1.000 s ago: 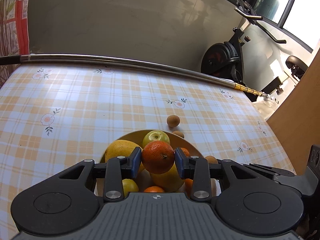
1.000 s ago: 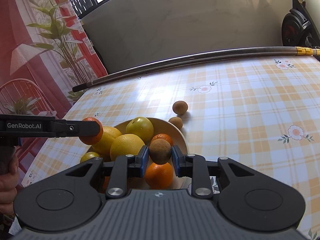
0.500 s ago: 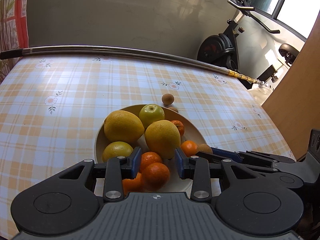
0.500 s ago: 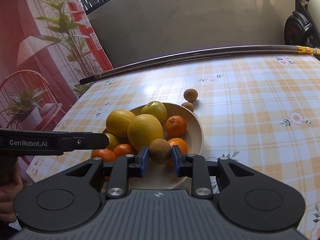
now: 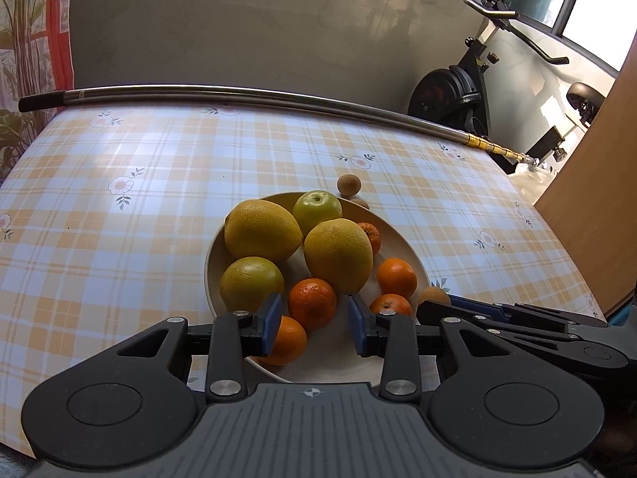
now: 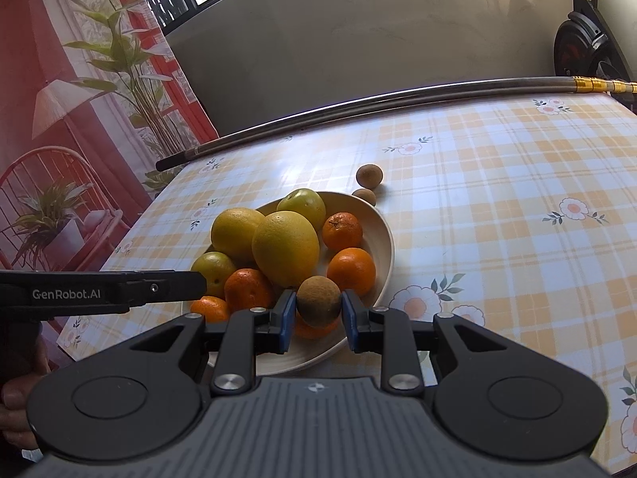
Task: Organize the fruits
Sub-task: 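Open the left gripper over the plate while the right gripper lowers and releases the kiwi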
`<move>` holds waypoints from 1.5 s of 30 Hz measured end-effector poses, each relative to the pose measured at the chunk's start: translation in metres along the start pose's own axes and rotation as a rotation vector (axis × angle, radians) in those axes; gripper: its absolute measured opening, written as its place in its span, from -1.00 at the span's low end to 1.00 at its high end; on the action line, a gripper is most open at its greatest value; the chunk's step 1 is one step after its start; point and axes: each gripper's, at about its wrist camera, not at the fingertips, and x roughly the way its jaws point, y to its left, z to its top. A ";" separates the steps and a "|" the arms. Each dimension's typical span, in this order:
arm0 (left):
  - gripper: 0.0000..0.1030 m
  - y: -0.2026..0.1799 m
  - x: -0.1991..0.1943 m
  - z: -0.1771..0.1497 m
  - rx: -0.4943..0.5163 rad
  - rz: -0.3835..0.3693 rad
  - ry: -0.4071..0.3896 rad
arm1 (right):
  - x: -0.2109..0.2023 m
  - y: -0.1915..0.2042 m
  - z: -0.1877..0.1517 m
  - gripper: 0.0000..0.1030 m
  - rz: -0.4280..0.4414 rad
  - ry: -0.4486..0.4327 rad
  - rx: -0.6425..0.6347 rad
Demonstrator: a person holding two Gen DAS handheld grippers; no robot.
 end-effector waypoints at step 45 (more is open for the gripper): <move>-0.03 0.030 -0.009 0.006 -0.119 0.187 -0.059 | 0.024 0.030 -0.005 -0.41 0.066 0.010 -0.146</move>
